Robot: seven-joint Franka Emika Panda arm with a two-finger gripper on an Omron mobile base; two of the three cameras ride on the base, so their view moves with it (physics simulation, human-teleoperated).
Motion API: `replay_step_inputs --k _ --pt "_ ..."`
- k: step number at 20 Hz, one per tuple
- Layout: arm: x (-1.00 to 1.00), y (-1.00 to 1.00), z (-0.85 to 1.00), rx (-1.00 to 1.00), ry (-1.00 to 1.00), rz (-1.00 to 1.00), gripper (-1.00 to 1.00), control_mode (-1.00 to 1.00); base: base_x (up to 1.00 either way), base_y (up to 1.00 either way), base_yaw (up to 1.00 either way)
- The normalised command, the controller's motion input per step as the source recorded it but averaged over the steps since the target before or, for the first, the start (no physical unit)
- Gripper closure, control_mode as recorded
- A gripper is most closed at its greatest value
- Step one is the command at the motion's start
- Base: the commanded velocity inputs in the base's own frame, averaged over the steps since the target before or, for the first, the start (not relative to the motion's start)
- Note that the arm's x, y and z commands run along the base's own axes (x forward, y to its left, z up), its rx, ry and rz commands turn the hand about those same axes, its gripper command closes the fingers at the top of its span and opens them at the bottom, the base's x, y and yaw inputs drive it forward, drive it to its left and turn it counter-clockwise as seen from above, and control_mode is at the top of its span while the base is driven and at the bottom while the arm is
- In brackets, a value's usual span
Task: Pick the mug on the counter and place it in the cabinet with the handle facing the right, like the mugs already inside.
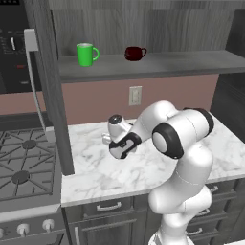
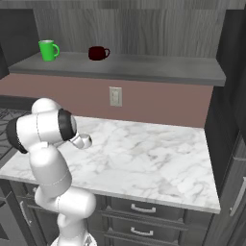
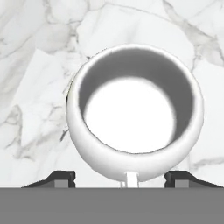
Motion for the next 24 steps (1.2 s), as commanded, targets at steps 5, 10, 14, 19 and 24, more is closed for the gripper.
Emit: replay_step_inputs --k 5,10,14,19,24 --pt "0.00 0.00 0.00 0.00 0.00 -0.06 1.00 -1.00 0.00 0.00 0.00" --pt "0.00 0.00 0.00 0.00 0.00 0.00 1.00 -1.00 0.00 0.00 0.00" --pt "0.00 0.00 0.05 0.00 0.00 0.00 1.00 -1.00 0.00 0.00 0.00" --pt "-0.14 0.00 0.37 -0.02 -0.06 0.00 1.00 -1.00 0.00 0.00 0.00" --pt "-0.22 0.00 0.50 -0.02 -0.09 0.00 1.00 -1.00 0.00 0.00 0.00"
